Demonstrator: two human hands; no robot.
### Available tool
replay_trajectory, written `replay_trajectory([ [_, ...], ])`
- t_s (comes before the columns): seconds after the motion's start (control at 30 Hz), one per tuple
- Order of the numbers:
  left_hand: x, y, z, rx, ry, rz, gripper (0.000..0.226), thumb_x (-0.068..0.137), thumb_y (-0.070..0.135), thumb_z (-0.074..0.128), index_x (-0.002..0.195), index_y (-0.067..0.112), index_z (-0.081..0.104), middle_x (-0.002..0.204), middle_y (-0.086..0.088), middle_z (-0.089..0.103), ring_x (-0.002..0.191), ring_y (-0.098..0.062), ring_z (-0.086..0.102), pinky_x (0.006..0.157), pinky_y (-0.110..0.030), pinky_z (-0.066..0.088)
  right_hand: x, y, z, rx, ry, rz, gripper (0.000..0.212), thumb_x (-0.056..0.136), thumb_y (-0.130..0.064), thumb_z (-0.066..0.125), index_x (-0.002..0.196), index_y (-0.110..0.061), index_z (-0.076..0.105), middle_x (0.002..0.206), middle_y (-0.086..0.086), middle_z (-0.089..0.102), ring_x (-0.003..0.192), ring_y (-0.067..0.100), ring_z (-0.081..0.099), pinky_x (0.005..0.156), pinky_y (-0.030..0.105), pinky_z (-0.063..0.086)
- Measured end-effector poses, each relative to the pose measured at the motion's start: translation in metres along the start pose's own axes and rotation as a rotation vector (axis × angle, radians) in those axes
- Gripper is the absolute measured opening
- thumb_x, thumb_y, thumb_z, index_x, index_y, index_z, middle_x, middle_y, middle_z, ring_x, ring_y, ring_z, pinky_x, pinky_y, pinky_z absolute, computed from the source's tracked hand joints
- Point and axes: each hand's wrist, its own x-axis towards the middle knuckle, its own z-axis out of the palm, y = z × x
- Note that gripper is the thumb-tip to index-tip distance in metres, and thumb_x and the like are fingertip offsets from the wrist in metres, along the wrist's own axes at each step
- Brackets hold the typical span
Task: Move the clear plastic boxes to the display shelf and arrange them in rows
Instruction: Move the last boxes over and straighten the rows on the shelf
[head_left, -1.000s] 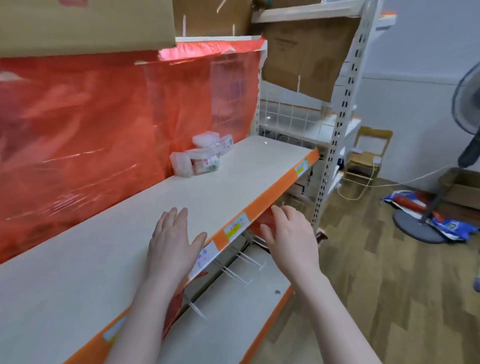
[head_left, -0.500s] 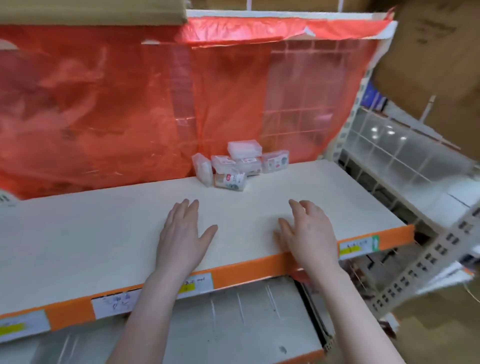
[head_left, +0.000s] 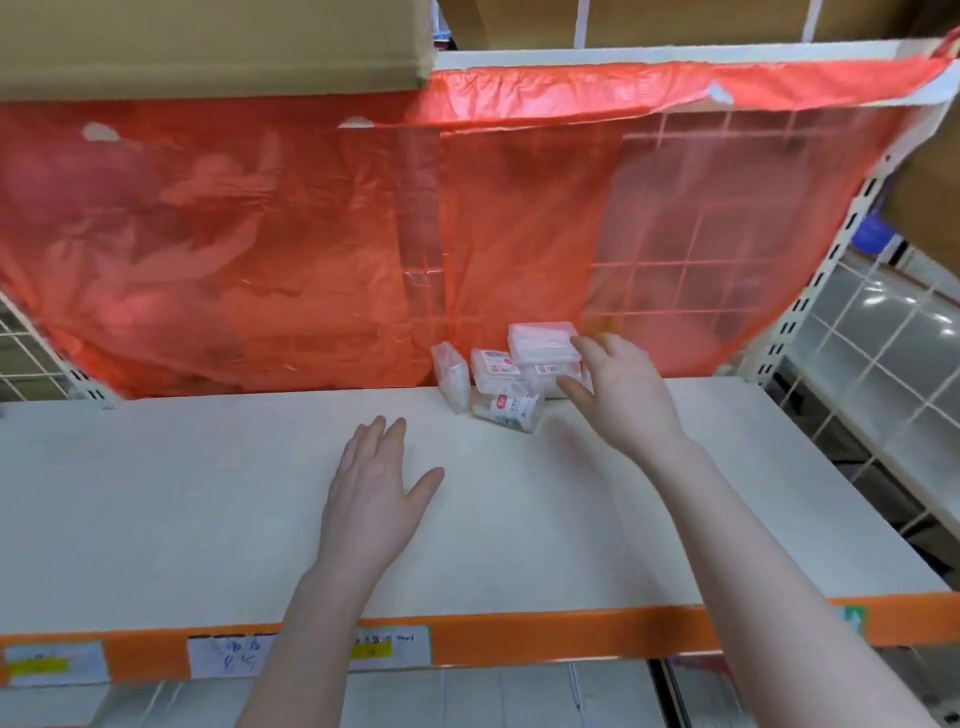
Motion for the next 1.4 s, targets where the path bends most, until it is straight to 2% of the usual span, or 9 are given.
replay_trajectory([
  [0.1,0.008,0.0,0.001,0.003,0.0,-0.001,0.069,0.093,0.046,0.048,0.149,0.017,0.02,0.158,-0.002,0.013,0.145,-0.017,0.006,0.115,-0.029,0.01,0.03,0.0,0.004,-0.026,-0.074,-0.064,0.05,0.093,-0.035,0.053,0.135,-0.01,0.044,0.126,0.013,0.05,0.117,0.032,0.044,0.092,0.036,0.032],
  [0.27,0.017,-0.005,0.004,0.026,-0.015,0.012,0.069,0.093,0.048,0.046,0.15,0.02,0.018,0.158,0.001,0.011,0.146,-0.014,0.004,0.116,-0.029,0.011,0.069,0.003,0.013,-0.053,-0.299,-0.107,0.057,0.093,-0.043,0.05,0.141,-0.017,0.036,0.136,0.011,0.044,0.124,0.03,0.041,0.101,0.039,0.033],
  [0.5,0.027,-0.013,0.007,0.046,-0.048,0.009,0.067,0.094,0.048,0.044,0.15,0.021,0.018,0.158,0.004,0.01,0.146,-0.013,0.003,0.115,-0.03,0.013,0.09,0.006,0.02,-0.043,-0.454,-0.071,0.056,0.089,-0.045,0.055,0.137,-0.02,0.041,0.129,0.009,0.047,0.117,0.029,0.046,0.097,0.04,0.036],
  [0.67,0.036,-0.016,0.008,0.041,-0.066,0.021,0.067,0.094,0.049,0.044,0.15,0.022,0.019,0.158,0.005,0.01,0.145,-0.012,0.003,0.115,-0.029,0.013,0.099,0.006,0.019,-0.093,-0.437,-0.066,0.059,0.082,-0.05,0.061,0.131,-0.022,0.046,0.117,0.008,0.049,0.111,0.029,0.044,0.089,0.036,0.034],
  [0.8,0.042,-0.016,0.009,0.03,-0.072,0.036,0.066,0.094,0.047,0.045,0.15,0.022,0.019,0.158,0.004,0.011,0.145,-0.011,0.004,0.115,-0.028,0.013,0.098,0.006,0.022,-0.039,-0.445,-0.019,0.063,0.072,-0.053,0.069,0.119,-0.014,0.054,0.101,0.005,0.041,0.099,0.025,0.043,0.086,0.035,0.038],
  [0.97,0.05,-0.013,0.009,0.022,-0.065,0.075,0.066,0.094,0.047,0.045,0.149,0.022,0.021,0.158,0.005,0.013,0.145,-0.01,0.006,0.114,-0.028,0.014,0.089,0.005,0.022,0.079,-0.394,0.031,0.065,0.071,-0.044,0.073,0.123,-0.013,0.05,0.113,0.005,0.05,0.101,0.023,0.052,0.081,0.033,0.042],
  [1.13,0.063,-0.003,0.005,0.01,-0.045,0.192,0.064,0.094,0.044,0.048,0.148,0.02,0.024,0.156,0.005,0.017,0.144,-0.011,0.009,0.113,-0.026,0.015,0.073,0.016,0.012,0.088,-0.303,0.107,0.062,0.069,-0.046,0.074,0.119,-0.015,0.053,0.111,0.005,0.054,0.106,0.025,0.051,0.084,0.036,0.043],
  [1.27,0.079,0.011,0.002,0.001,-0.044,0.301,0.061,0.093,0.045,0.049,0.146,0.022,0.029,0.155,0.007,0.021,0.144,-0.012,0.011,0.112,-0.026,0.018,0.048,0.033,-0.002,0.087,-0.218,0.146,0.07,0.069,-0.045,0.074,0.129,-0.019,0.05,0.123,0.005,0.054,0.116,0.024,0.049,0.094,0.037,0.039],
  [1.4,0.101,0.031,0.003,0.048,-0.084,0.397,0.064,0.092,0.048,0.05,0.146,0.021,0.03,0.155,0.004,0.022,0.144,-0.012,0.012,0.113,-0.027,0.015,0.019,0.044,-0.014,0.031,-0.178,0.229,0.064,0.068,-0.051,0.073,0.118,-0.014,0.056,0.106,0.007,0.057,0.104,0.027,0.052,0.086,0.038,0.041],
])
